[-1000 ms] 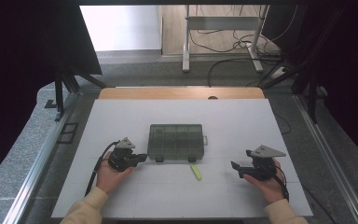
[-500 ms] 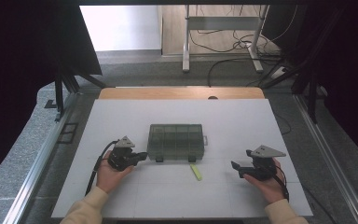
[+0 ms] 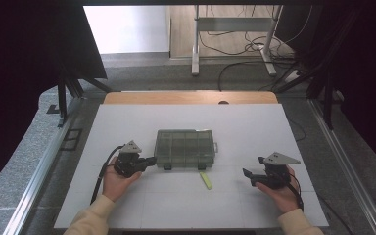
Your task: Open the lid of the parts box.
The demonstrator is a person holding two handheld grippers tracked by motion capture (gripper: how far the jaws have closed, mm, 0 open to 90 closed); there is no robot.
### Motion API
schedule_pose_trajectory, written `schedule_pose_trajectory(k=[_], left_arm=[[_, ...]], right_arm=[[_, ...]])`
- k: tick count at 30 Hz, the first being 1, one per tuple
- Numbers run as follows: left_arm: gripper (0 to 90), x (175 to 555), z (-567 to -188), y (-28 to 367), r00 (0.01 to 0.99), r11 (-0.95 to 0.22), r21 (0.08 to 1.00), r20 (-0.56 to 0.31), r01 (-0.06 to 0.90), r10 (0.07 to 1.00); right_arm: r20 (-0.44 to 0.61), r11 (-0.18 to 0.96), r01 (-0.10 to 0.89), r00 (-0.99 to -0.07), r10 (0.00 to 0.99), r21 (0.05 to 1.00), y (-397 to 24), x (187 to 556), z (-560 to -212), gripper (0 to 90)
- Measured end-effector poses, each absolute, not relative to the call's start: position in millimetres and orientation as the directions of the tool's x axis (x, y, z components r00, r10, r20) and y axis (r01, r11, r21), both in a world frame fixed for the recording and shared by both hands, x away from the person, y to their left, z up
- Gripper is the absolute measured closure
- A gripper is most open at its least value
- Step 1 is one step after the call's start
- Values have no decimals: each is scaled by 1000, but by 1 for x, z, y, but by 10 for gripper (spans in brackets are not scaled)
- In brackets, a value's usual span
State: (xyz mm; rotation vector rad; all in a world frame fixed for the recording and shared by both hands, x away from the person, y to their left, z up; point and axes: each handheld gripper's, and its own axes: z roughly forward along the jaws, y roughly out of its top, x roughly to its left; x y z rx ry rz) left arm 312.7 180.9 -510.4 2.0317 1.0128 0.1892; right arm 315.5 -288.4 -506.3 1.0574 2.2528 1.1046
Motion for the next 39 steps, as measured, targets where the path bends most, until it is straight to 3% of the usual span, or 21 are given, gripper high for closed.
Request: schedule_pose_trajectory(k=[25, 39], left_arm=[[900, 321, -494, 180, 662, -256, 786, -243, 563, 709], [900, 325, -488, 178, 666, -245, 795, -247, 555, 704]], right_arm=[[-42, 382, 433, -615, 788, 816, -288, 320, -500, 211], [-59, 404, 398, -649, 759, 824, -268, 326, -494, 214]])
